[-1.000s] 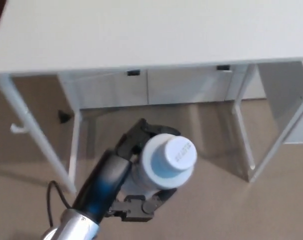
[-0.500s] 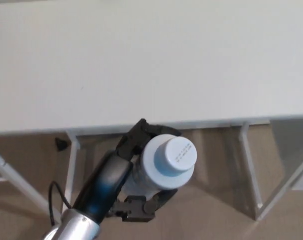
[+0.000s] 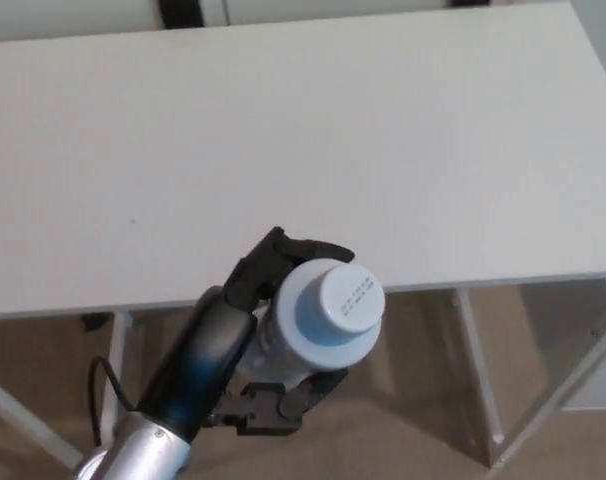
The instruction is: The robot picks up a bottle from a person using its left hand and walk towards the table in frontand put the bottle on the table.
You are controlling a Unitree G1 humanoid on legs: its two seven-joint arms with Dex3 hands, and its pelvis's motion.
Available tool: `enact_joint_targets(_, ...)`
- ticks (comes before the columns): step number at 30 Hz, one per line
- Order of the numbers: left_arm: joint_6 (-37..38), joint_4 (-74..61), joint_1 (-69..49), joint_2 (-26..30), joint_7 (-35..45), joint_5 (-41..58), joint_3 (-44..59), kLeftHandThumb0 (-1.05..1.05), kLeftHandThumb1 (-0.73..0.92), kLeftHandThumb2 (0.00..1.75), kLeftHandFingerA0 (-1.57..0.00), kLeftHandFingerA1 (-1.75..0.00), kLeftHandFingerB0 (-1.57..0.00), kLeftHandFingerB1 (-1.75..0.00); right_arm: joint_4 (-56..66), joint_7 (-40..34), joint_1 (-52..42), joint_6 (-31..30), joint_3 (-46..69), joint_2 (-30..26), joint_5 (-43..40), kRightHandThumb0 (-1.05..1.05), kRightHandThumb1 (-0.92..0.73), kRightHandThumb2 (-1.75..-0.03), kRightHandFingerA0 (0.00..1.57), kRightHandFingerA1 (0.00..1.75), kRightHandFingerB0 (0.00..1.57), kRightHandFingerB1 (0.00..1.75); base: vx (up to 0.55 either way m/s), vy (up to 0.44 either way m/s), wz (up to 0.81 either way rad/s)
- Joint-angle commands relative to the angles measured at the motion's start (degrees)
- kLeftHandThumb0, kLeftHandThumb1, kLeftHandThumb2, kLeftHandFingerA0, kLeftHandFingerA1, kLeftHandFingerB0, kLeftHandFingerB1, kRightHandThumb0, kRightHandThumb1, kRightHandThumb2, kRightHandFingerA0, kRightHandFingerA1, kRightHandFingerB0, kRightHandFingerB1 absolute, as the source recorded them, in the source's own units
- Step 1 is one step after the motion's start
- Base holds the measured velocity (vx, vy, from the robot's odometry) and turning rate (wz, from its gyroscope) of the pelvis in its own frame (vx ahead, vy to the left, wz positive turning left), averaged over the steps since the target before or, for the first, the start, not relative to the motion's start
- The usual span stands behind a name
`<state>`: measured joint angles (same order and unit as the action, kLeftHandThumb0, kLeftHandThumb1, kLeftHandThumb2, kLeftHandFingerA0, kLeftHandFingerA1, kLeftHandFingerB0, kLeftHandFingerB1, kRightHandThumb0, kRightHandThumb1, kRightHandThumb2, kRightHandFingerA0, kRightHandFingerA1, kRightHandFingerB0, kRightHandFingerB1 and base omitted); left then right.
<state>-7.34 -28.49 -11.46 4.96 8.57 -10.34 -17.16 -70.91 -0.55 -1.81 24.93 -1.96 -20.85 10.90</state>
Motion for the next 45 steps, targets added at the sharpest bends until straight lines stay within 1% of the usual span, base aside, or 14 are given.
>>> enact_joint_targets(1,1.2,-1.3,-0.1,0.2,0.0,1.5,1.5,-0.03,0.74,0.78,-1.06,-1.39,-0.84,-1.02,-0.4,0.1,-0.4,-0.7,-0.2,-0.1,0.3,-0.35,-0.56,-0.57,0.73,0.42,0.65,0.41,-0.09,0.087,0.13)
enact_joint_targets(3,1.8,-0.9,0.0,0.2,0.1,1.6,1.7,-0.02,0.74,0.79,-1.06,-1.39,-0.84,-1.02,-0.4,-0.2,-0.4,-1.1,-0.6,-0.2,0.7,-0.36,-0.56,-0.56,0.73,0.42,0.65,0.41,0.08,0.071,0.07)
enact_joint_targets(4,2.4,-0.4,0.1,0.3,0.0,1.5,1.9,-0.02,0.74,0.8,-1.05,-1.38,-0.84,-1.03,-0.5,-0.2,-0.3,-1.8,-0.7,-0.1,0.8,-0.37,-0.47,-0.82,0.69,0.6,0.54,0.53,0.0,0.0,0.0)
enact_joint_targets(12,0.3,0.5,2.9,-0.6,0.3,2.4,3.0,-0.04,0.76,0.76,-1.09,-1.43,-0.83,-1.02,-0.6,0.0,1.7,-2.9,-1.1,0.0,0.7,-0.36,-0.47,-0.82,0.69,0.6,0.54,0.53,0.0,0.0,0.0)
enact_joint_targets(13,0.1,0.3,3.2,-0.4,0.5,2.5,3.3,-0.06,0.77,0.75,-1.09,-1.44,-0.83,-1.02,-0.7,0.1,1.7,-2.9,-1.1,0.1,0.7,-0.38,-0.56,-0.57,0.72,0.42,0.65,0.41,0.0,0.0,0.0)
enact_joint_targets(15,0.1,0.6,4.2,-0.6,0.9,4.1,4.2,-0.03,0.76,0.79,-1.1,-1.42,-0.82,-1.04,-0.7,-0.4,1.3,-3.0,-1.4,0.1,0.9,-0.36,-0.56,-0.57,0.72,0.42,0.66,0.41,0.0,0.0,0.0)
enact_joint_targets(22,-2.0,1.9,9.5,-1.2,1.4,5.4,6.3,-0.11,0.79,0.72,-1.13,-1.41,-0.83,-1.02,-1.1,0.1,2.1,-2.8,-1.1,0.2,0.4,-0.37,-0.48,-0.82,0.68,0.6,0.56,0.54,0.0,0.0,0.0)
enact_joint_targets(23,-2.6,2.2,10.7,-1.2,1.3,5.1,6.5,-0.13,0.79,0.72,-1.14,-1.4,-0.83,-0.99,-0.9,0.3,2.0,-3.1,-1.1,0.3,0.3,-0.37,-0.56,-0.57,0.71,0.42,0.66,0.41,0.0,0.0,0.0)
enact_joint_targets(27,-6.8,7.7,18.9,-3.9,1.4,8.8,8.8,-0.14,0.82,0.73,-1.09,-1.47,-0.77,-1.05,-0.8,0.3,1.4,-2.9,-1.2,0.4,0.4,-0.37,-0.56,-0.56,0.7,0.41,0.64,0.41,0.0,0.0,0.0)
enact_joint_targets(31,-13.4,16.6,29.8,-7.9,-0.2,12.6,13.4,-0.13,0.84,0.77,-1.07,-1.42,-0.75,-1.04,-1.1,-0.2,2.0,-2.9,-1.3,0.3,0.6,-0.39,-0.56,-0.57,0.71,0.42,0.66,0.41,0.0,0.0,0.0)
enact_joint_targets(32,-14.2,18.6,31.6,-8.7,-0.4,13.4,14.4,-0.12,0.84,0.77,-1.04,-1.44,-0.75,-1.03,-1.1,-0.2,2.1,-3.1,-1.3,0.3,0.6,-0.39,-0.48,-0.83,0.68,0.6,0.55,0.54,0.0,0.0,0.0)
enact_joint_targets(39,-17.6,35.7,43.8,-11.9,0.3,17.9,21.3,-0.15,0.83,0.7,-0.96,-1.44,-0.77,-0.86,-1.1,0.4,2.4,-3.7,-0.7,0.4,0.0,-0.36,-0.47,-0.82,0.69,0.6,0.53,0.53,0.0,0.0,0.0)
enact_joint_targets(44,-16.6,48.1,51.2,-12.1,0.4,19.2,24.6,-0.16,0.81,0.65,-1.02,-1.33,-0.81,-0.7,-1.1,0.2,3.9,-4.1,-0.8,0.3,0.2,-0.36,-0.46,-0.82,0.72,0.62,0.54,0.54,0.0,0.0,0.0)
enact_joint_targets(45,-16.0,50.2,51.7,-12.3,0.6,19.4,24.9,-0.17,0.8,0.64,-1.06,-0.91,-0.82,-0.68,-1.0,0.1,4.2,-4.7,-1.0,0.2,0.5,-0.36,-0.47,-0.82,0.72,0.62,0.55,0.54,0.0,0.0,0.0)
